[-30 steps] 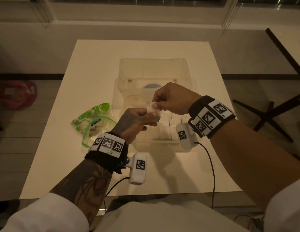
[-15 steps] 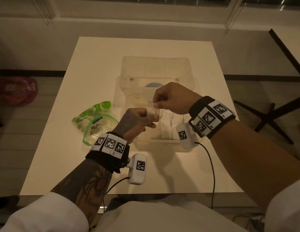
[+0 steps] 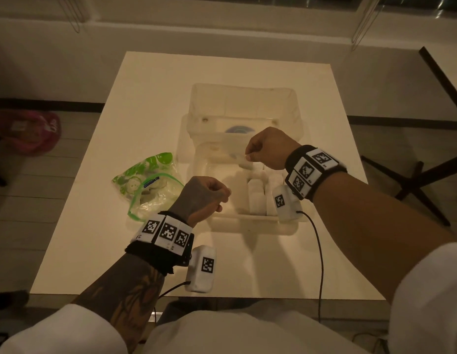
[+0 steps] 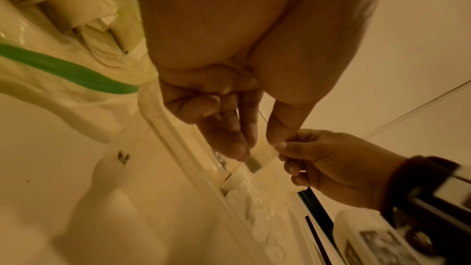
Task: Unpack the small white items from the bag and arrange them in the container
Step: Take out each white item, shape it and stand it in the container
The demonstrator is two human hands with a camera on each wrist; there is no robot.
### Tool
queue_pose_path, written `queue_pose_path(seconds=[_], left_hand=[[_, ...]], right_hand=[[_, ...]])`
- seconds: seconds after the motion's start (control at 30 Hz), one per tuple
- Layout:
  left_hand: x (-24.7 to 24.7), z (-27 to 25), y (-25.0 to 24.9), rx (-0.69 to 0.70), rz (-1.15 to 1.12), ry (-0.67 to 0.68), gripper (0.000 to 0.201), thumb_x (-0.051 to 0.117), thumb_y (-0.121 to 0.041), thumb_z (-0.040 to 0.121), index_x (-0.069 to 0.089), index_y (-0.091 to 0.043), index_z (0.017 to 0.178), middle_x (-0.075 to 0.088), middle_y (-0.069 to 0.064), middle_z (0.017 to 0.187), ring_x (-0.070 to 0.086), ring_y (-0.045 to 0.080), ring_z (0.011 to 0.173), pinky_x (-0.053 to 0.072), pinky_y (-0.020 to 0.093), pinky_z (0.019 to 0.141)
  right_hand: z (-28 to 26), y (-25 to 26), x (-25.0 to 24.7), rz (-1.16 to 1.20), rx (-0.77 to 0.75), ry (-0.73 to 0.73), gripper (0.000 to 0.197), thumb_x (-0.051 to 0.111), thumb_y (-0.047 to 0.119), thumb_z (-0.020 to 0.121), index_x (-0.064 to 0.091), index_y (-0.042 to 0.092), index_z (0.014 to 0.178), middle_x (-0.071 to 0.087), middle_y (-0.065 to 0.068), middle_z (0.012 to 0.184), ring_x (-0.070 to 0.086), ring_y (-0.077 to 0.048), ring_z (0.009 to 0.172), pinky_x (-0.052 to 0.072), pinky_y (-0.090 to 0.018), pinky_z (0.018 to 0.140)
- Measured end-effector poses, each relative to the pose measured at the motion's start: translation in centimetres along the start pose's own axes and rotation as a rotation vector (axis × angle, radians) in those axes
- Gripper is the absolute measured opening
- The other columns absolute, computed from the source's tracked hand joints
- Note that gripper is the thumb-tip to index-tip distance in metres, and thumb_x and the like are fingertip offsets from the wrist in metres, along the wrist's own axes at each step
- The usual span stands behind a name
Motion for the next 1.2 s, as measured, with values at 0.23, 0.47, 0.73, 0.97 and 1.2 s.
queue_pose_path(seconds=[0.23,0.47,0.73,0.97,1.2], left_hand=[[-0.1,-0.1,0.5,0.002,0.118,0.01,0.015,0.063,-0.025,0.091,0.069,-0.012,0.085,0.072,0.002,0.08,0.06,0.011,0.057,0.052,0.022,0.059],[-0.4,0.3,0.6,-0.01,0.127,0.031,0.02,0.062,-0.027,0.092,0.071,-0.009,0.089,0.073,0.001,0.082,0.059,0.008,0.055,0.049,0.019,0.056],[-0.5,0.6,0.8,-0.029,0.138,0.042,0.022,0.062,-0.03,0.092,0.071,-0.013,0.082,0.073,-0.002,0.078,0.059,0.007,0.053,0.047,0.02,0.055],[-0.3,0.8,0.7,-0.038,0.142,0.048,0.022,0.061,-0.031,0.092,0.07,-0.014,0.081,0.073,-0.003,0.079,0.058,0.007,0.051,0.047,0.021,0.057],[-0.2,0.8,0.5,-0.04,0.143,0.051,0.021,0.061,-0.031,0.093,0.067,-0.019,0.077,0.072,-0.005,0.078,0.057,0.005,0.05,0.046,0.019,0.053]], right_hand=[[2.4,0.0,1.9,-0.093,0.047,0.062,0.012,0.072,0.017,0.084,0.076,0.014,0.095,0.065,0.004,0.093,0.055,-0.011,0.088,0.043,-0.023,0.081],[3.7,0.0,3.2,-0.169,0.068,0.094,0.011,0.071,0.015,0.084,0.076,0.016,0.094,0.065,0.005,0.091,0.056,-0.01,0.087,0.041,-0.021,0.079],[4.7,0.5,3.8,-0.407,0.063,0.007,0.021,0.063,0.017,0.087,0.067,0.01,0.106,0.067,-0.008,0.096,0.064,-0.025,0.086,0.054,-0.033,0.08],[4.6,0.6,3.7,-0.473,0.054,-0.022,0.021,0.055,0.015,0.09,0.06,0.008,0.11,0.052,-0.003,0.086,0.052,-0.02,0.076,0.048,-0.031,0.072],[4.2,1.0,3.7,-0.264,-0.04,0.22,0.019,0.069,0.017,0.084,0.072,0.023,0.102,0.059,0.009,0.098,0.054,-0.009,0.084,0.043,-0.023,0.077]])
Point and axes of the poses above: each hand's wrist, its own z-axis towards the middle knuckle, its own x-axis out of the palm, y = z × x, the point moved 1 cm from there along z, towards the middle knuckle
